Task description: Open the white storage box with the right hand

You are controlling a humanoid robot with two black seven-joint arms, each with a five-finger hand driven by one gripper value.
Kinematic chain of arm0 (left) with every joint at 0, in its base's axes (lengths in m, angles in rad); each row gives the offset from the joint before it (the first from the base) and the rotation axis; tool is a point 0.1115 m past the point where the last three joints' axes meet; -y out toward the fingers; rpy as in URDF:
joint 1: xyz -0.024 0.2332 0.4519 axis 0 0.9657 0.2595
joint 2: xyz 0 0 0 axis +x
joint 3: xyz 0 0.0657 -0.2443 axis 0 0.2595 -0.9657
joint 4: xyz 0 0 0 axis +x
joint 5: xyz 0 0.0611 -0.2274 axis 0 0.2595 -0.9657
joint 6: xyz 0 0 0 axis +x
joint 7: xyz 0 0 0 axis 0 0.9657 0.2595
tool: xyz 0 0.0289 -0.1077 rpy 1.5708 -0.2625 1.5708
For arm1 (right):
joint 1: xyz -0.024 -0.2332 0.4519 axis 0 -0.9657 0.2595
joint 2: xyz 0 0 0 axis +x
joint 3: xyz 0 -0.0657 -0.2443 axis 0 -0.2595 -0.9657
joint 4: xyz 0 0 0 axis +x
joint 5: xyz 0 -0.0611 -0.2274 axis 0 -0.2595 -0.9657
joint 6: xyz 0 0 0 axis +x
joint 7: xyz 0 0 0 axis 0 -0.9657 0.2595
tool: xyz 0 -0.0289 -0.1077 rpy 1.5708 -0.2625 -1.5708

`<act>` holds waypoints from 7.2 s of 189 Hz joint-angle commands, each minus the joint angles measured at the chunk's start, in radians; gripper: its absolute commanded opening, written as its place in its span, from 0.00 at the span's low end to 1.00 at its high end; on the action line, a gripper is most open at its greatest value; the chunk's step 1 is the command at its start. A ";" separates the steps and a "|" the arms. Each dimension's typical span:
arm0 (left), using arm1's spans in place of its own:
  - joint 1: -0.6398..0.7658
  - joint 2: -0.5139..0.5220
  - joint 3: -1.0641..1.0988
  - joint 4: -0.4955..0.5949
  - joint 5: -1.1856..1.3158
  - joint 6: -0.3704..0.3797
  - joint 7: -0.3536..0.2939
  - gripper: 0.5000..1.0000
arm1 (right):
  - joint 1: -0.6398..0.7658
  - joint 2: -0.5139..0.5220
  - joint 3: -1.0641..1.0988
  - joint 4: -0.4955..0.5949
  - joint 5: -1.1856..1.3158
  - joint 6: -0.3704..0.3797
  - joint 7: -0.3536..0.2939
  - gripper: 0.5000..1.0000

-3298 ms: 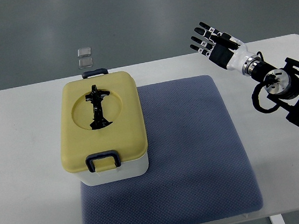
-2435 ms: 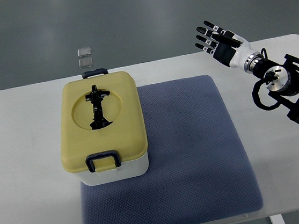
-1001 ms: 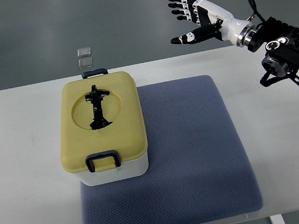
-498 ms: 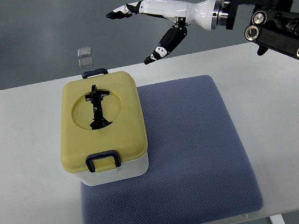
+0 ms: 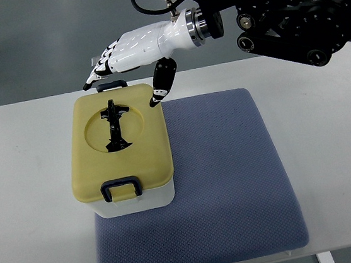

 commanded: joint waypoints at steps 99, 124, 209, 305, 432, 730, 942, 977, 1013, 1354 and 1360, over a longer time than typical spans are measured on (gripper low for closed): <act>0.000 0.000 -0.001 0.000 0.000 0.000 0.000 1.00 | 0.051 0.138 -0.102 -0.051 -0.139 -0.093 -0.008 0.88; 0.000 0.000 0.001 0.000 0.000 0.000 0.000 1.00 | 0.037 0.146 -0.102 -0.077 -0.141 -0.124 -0.009 0.88; 0.001 0.000 -0.001 0.000 0.000 0.000 0.000 1.00 | 0.008 0.172 -0.122 -0.095 -0.152 -0.153 -0.012 0.79; 0.000 0.000 -0.001 0.000 0.000 0.000 0.000 1.00 | 0.000 0.168 -0.127 -0.099 -0.162 -0.155 -0.009 0.06; 0.000 0.000 -0.001 0.000 0.000 0.000 0.000 1.00 | 0.062 0.045 -0.006 -0.099 -0.096 -0.195 0.046 0.00; 0.000 0.000 0.001 0.000 0.000 0.000 0.000 1.00 | -0.397 -0.483 -0.021 -0.148 -0.113 -0.463 0.057 0.00; 0.000 0.000 -0.001 0.000 0.000 0.000 0.000 1.00 | -0.474 -0.201 -0.030 -0.230 -0.144 -0.509 0.057 0.09; 0.000 0.000 -0.001 0.000 0.000 0.000 0.000 1.00 | -0.475 -0.191 -0.020 -0.221 -0.132 -0.509 0.057 0.83; 0.000 0.000 -0.001 0.000 0.000 0.000 0.000 1.00 | -0.468 -0.191 -0.020 -0.220 -0.129 -0.500 0.057 0.85; 0.000 0.000 -0.001 0.000 0.000 0.000 0.000 1.00 | -0.722 -0.124 0.375 -0.327 1.764 0.221 -0.328 0.86; 0.000 0.000 -0.001 0.000 0.000 0.000 0.000 1.00 | -0.722 -0.124 0.375 -0.327 1.773 0.218 -0.356 0.86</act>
